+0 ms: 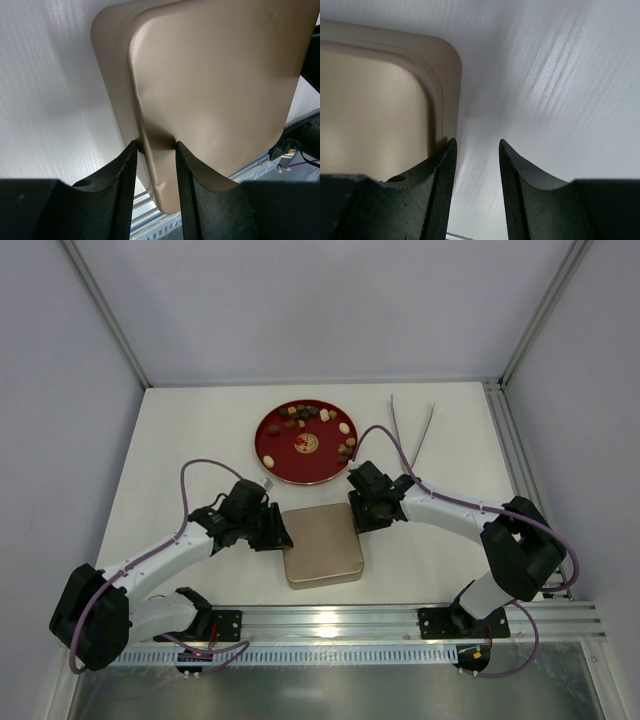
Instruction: Pack the chocolate
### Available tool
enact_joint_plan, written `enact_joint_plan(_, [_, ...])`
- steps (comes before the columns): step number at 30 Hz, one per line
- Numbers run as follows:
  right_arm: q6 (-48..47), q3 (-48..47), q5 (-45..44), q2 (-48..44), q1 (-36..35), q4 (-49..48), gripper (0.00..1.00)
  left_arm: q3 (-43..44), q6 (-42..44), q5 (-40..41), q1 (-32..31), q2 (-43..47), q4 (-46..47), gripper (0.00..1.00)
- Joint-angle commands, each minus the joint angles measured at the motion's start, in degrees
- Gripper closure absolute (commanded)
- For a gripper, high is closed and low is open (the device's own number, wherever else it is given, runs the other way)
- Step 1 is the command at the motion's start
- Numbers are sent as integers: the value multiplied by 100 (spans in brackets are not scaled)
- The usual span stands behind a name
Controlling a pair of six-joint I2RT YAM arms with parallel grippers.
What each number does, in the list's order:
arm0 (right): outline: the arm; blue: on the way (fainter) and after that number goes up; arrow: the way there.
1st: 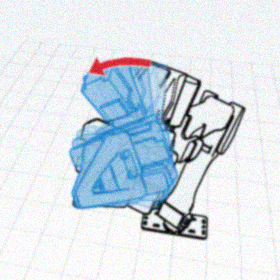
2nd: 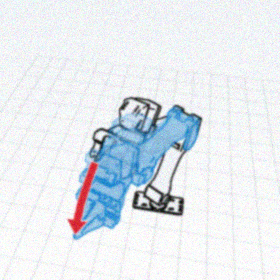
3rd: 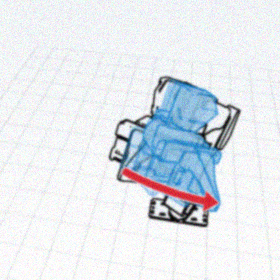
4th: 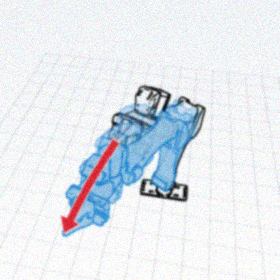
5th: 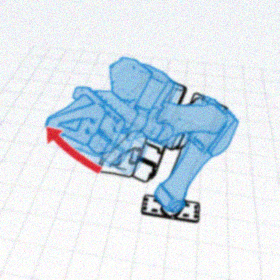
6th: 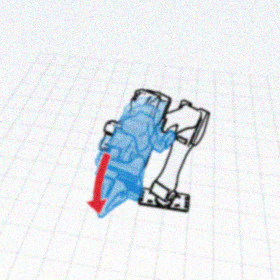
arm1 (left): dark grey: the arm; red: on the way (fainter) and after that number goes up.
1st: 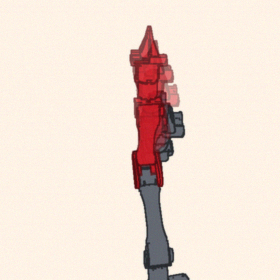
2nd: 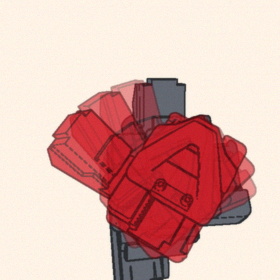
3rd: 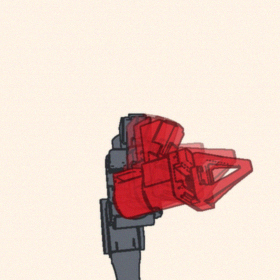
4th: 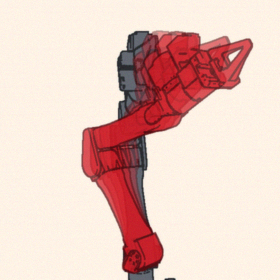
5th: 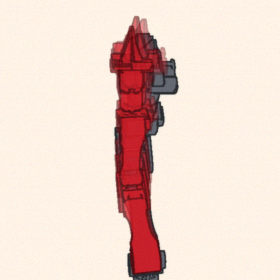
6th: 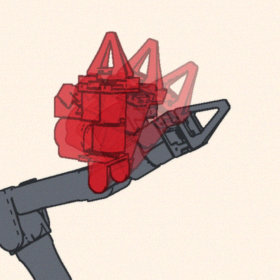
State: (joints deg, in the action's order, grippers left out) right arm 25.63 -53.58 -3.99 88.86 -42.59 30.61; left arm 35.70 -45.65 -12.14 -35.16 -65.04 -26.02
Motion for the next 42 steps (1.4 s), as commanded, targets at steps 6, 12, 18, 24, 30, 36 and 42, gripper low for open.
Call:
enact_joint_plan(6, [57, -267, 47, -53, -153, -90, 58, -310, -49, 54, -44, -378, 334, 69])
enact_joint_plan(12, [56, -144, 65, 18, -162, -204, 57, -354, -41, 19, -70, -581, 414, 72])
enact_joint_plan(18, [13, 14, 196, -167, 118, -292, 57, -64, 126, 124, -61, -475, 133, 69])
enact_joint_plan(24, [-84, 199, 294, -553, 531, -284, 55, 86, 223, 63, -61, -580, 71, 62])
enact_joint_plan(30, [-137, 243, 311, -756, 796, -301, 54, 427, 398, -25, -61, -563, -25, 53])
enact_joint_plan(36, [-102, 348, 267, -1212, 1138, -380, 48, 1052, 767, 10, 35, -431, -430, 42])
enact_joint_plan(42, [-119, 252, 57, -2064, 1279, -442, 31, 1843, 1128, 115, 429, 16, -1018, 35])
